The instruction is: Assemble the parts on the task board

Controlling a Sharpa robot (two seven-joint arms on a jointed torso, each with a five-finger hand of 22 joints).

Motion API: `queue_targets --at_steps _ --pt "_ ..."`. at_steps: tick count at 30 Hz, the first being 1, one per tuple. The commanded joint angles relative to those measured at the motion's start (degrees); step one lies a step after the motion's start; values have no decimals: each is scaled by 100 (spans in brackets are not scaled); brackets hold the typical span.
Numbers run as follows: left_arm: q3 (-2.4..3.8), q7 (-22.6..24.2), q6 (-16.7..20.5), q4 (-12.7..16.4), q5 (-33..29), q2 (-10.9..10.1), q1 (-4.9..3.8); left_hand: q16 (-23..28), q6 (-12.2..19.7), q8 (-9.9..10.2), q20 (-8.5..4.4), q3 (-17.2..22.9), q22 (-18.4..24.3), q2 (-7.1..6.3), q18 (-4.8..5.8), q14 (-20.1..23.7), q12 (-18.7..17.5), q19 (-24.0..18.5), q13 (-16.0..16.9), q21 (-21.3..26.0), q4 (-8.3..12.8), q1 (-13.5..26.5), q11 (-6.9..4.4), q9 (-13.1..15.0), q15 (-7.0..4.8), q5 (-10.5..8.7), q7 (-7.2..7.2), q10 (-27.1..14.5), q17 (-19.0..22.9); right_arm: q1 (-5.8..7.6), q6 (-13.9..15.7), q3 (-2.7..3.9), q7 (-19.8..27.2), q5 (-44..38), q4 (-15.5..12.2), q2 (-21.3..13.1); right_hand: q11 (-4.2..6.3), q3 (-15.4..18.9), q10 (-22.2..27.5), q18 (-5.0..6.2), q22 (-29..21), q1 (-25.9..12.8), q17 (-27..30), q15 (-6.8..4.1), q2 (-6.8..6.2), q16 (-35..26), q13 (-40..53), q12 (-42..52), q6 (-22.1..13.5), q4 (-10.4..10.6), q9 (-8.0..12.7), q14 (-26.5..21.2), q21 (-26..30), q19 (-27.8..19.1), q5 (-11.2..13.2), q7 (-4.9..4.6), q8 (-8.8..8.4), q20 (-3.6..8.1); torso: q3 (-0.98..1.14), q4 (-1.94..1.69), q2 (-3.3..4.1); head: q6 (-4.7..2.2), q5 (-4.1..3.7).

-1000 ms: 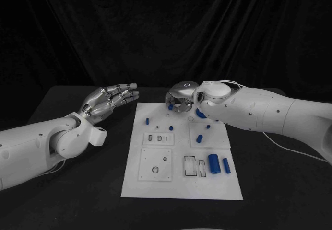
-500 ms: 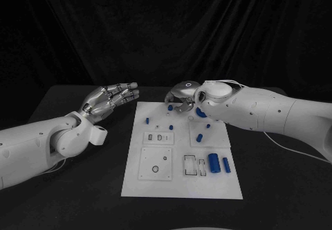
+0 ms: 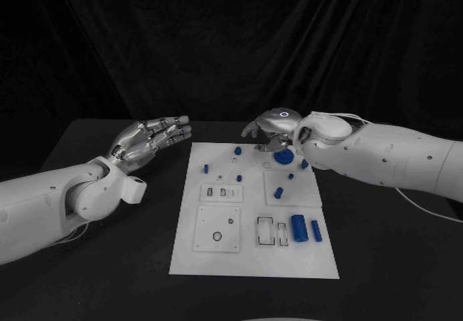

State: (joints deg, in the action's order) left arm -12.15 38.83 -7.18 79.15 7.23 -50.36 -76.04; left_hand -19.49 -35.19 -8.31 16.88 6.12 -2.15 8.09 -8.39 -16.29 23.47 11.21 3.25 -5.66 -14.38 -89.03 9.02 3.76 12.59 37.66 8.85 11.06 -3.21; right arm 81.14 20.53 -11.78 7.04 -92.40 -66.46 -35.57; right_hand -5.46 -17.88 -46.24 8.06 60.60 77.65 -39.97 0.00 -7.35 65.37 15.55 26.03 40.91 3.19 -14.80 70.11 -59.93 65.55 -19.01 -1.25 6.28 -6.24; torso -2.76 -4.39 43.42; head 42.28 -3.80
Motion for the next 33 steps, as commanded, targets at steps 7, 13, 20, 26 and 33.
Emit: queue_targets --at_steps 7,13,20,26,33 --pt "6 214 -19 20 -17 -7 -9 15 -58 -39 -13 47 7 -38 71 14 56 -24 7 14 16 -7 33 13 1 23 -9 -21 1 81 358 2 37 364 -814 -899 448 366 -1166 139 -489 -110 1034 -201 -54 -835 1237 1989 624 503 71 -475 823 -351 841 -232 155 159 0 47 -9 21 83" --pt "5 197 -52 -11 -17 9 -4 22 -54 -39 -13 52 8 -38 71 20 54 -30 7 18 16 -8 35 12 0 25 -8 -23 2 49 294 1 -204 382 -974 -1202 629 723 -2586 -303 1259 -311 -3329 -355 9 1722 4523 4764 987 885 -151 1360 -1080 1138 815 -223 325 357 -1 65 -6 24 80" --pt "5 187 -89 -40 -17 32 1 19 -58 -41 -13 64 8 -34 70 20 53 -34 6 20 17 -11 35 12 7 29 -6 -26 1 -70 175 0 -541 346 -886 -1302 691 1010 -4376 -716 2700 -357 -5003 -482 27 2463 7445 6397 1182 1129 -586 1989 -2727 2255 408 -228 643 463 6 62 2 -7 61" --pt "5 180 -116 -59 -17 53 6 30 -73 -46 -13 81 9 -30 71 33 49 -40 4 25 21 -17 36 13 6 29 -7 -33 4 -158 -116 1 -748 146 -754 -1242 641 1063 -4376 -806 2940 -474 -5003 -421 34 2463 7445 6397 944 1281 -761 1989 -3007 2445 188 -282 647 416 22 81 1 -6 79" --pt "5 185 -128 -58 -16 43 9 30 -115 -63 -14 106 10 -27 71 37 58 -41 4 27 28 -27 35 18 4 26 -11 -38 4 -211 -193 1 -863 75 -610 -1155 505 984 -4376 -806 2940 -365 -5003 -308 64 2463 7445 6397 321 1192 -541 1989 -3007 2445 -145 -443 186 314 14 70 -6 6 67"
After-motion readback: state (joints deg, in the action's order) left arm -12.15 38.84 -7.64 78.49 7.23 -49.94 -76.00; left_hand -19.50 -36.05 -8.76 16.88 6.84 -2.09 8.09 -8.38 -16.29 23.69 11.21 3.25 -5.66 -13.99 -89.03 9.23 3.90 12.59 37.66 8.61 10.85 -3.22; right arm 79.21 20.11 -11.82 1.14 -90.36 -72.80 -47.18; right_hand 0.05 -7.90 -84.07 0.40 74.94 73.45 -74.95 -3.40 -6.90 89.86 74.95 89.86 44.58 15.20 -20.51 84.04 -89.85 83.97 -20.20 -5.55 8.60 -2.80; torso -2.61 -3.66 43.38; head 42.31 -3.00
